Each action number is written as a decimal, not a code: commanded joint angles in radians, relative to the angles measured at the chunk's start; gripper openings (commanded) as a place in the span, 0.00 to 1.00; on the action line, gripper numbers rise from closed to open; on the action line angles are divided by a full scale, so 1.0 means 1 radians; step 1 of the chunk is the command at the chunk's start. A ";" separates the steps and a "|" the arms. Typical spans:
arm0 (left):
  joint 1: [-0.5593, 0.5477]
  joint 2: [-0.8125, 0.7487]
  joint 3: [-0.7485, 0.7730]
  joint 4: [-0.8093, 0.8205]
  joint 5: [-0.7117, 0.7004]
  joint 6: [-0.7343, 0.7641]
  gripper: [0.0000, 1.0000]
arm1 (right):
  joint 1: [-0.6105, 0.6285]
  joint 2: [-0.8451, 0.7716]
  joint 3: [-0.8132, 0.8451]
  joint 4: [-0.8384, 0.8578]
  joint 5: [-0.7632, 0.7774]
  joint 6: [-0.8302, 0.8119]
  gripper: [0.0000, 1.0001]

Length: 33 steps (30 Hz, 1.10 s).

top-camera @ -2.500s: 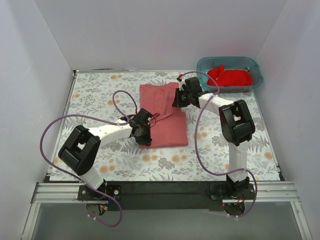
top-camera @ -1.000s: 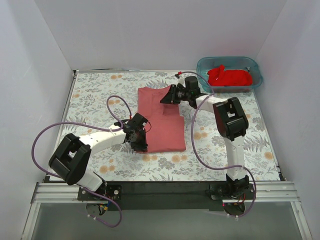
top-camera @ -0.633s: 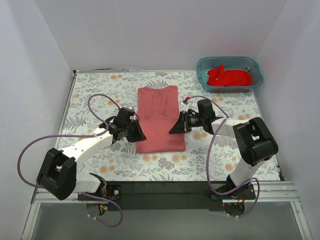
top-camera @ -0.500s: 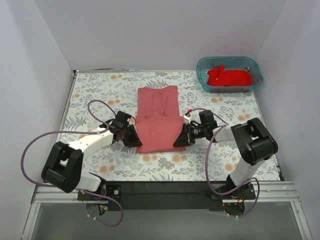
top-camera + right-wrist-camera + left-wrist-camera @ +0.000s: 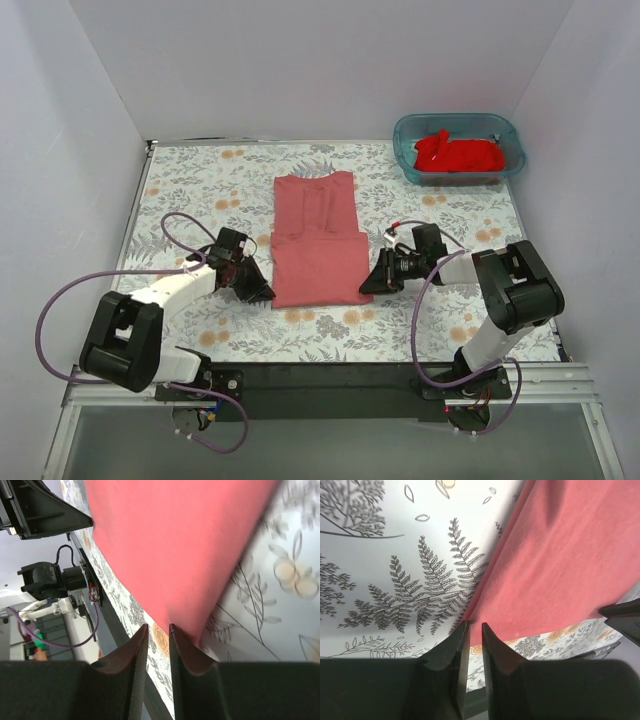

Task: Fold and stack the t-shirts
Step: Fold the tshirt

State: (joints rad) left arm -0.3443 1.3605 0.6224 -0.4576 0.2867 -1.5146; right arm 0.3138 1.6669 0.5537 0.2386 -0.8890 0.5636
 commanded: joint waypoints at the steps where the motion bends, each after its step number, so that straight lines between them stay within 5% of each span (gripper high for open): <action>1: 0.008 -0.061 0.055 0.005 -0.075 -0.004 0.15 | -0.004 -0.035 0.107 -0.024 -0.002 -0.060 0.30; 10: 0.025 0.221 0.269 0.209 -0.096 -0.029 0.15 | -0.008 0.163 0.385 0.025 0.074 -0.044 0.30; 19: 0.111 0.387 0.234 0.292 -0.121 -0.079 0.13 | -0.079 0.386 0.457 0.102 0.108 -0.014 0.30; 23: 0.113 0.336 0.235 0.283 -0.124 -0.052 0.18 | -0.088 0.328 0.439 0.100 0.088 -0.039 0.30; 26: 0.113 0.257 0.267 0.228 -0.124 -0.001 0.30 | -0.085 0.229 0.413 0.065 0.119 -0.060 0.32; 33: 0.067 -0.021 0.301 0.047 -0.233 0.137 0.55 | -0.004 -0.013 0.419 -0.407 0.442 -0.258 0.39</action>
State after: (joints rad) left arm -0.2508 1.4670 0.8871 -0.3065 0.1524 -1.4719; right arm 0.2653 1.7531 0.9661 0.0578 -0.6292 0.4213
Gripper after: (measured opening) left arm 0.527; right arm 0.383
